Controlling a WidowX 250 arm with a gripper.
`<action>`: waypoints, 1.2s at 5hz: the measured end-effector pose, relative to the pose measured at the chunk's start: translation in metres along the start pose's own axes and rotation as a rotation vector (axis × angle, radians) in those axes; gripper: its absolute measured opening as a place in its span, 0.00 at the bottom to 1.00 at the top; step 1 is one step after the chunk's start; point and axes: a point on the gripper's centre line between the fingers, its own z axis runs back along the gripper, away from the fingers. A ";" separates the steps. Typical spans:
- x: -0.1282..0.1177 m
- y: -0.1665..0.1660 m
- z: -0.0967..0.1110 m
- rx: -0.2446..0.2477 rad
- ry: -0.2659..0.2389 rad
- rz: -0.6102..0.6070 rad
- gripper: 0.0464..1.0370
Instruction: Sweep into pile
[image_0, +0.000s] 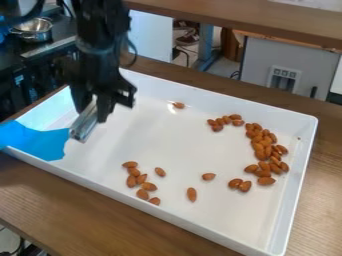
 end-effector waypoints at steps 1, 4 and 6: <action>-0.005 0.000 -0.023 0.036 -0.003 -0.061 0.32; -0.017 -0.027 -0.042 0.045 0.016 -0.089 0.32; -0.025 -0.058 -0.037 0.013 0.026 -0.094 0.32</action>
